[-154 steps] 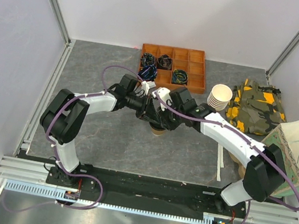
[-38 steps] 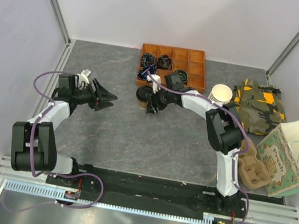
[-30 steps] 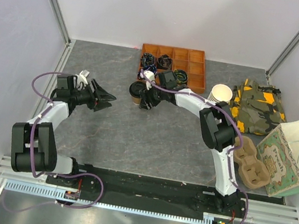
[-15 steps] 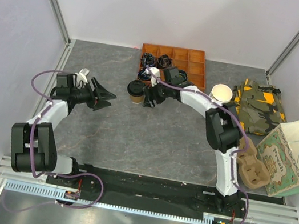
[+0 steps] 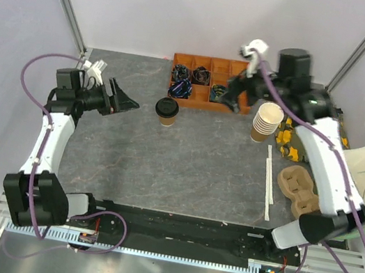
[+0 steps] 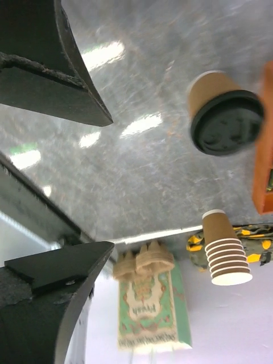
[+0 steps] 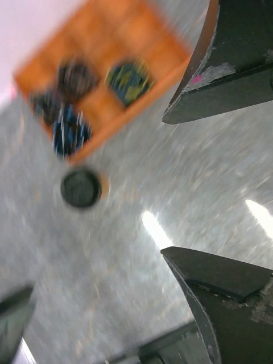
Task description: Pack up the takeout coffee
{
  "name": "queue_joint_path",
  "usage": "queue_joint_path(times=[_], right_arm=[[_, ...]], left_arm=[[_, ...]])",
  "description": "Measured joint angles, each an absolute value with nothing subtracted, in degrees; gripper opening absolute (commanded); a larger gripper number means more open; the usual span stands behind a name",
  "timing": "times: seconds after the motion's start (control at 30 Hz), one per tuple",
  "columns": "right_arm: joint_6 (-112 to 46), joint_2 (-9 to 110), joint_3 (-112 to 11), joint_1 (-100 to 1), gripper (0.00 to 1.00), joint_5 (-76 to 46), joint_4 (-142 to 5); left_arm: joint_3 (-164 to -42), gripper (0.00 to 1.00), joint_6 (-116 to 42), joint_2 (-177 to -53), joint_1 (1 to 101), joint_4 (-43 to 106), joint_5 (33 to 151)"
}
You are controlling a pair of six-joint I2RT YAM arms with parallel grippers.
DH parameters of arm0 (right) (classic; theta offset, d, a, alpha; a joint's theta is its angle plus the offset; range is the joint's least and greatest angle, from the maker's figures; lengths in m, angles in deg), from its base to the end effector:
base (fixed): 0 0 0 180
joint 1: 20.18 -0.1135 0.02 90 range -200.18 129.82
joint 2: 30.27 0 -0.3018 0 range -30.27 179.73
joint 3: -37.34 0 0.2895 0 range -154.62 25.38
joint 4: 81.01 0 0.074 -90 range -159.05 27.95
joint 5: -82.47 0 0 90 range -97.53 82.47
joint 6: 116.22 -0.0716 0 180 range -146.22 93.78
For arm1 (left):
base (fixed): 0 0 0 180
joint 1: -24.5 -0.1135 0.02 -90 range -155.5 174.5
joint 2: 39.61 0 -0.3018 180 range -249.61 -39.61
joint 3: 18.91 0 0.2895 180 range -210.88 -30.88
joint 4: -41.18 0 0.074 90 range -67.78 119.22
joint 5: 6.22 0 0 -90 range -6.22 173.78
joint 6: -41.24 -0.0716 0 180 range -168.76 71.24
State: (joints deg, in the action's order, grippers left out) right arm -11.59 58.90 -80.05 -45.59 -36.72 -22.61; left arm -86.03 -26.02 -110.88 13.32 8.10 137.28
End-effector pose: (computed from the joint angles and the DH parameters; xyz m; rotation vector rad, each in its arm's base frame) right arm 0.3361 0.1983 0.4835 -0.9975 1.8342 0.6469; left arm 0.3100 0.0026 0.3078 -0.1086 2.1288 -1.1403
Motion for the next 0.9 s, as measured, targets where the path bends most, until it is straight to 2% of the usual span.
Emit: queue_joint_path(times=[0.17, 0.33, 0.53, 0.63, 0.9], right_arm=[[-10.1, 49.8, -83.2, -35.3, 0.98, -29.7, -13.6], [-9.1, 41.3, -82.9, -32.7, 0.98, -16.3, -7.2], [-4.8, 30.6, -73.6, -28.9, 0.98, 3.6, -5.7], [-2.0, 29.5, -68.5, -28.3, 0.98, 11.0, -4.2], [5.2, 35.4, -57.9, -28.2, 0.98, 25.5, -1.3]], left_arm=[[-90.5, 0.91, -36.2, -104.0, 13.3, 1.1, 136.4], [-90.6, 0.9, -40.0, -99.4, 13.3, -2.6, 136.6], [-90.5, 0.9, -40.4, -99.0, 13.3, -4.2, 137.1], [-90.5, 0.9, -40.3, -98.8, 13.3, -4.2, 138.1], [-90.4, 0.89, -40.1, -98.5, 13.3, -4.0, 140.0]])
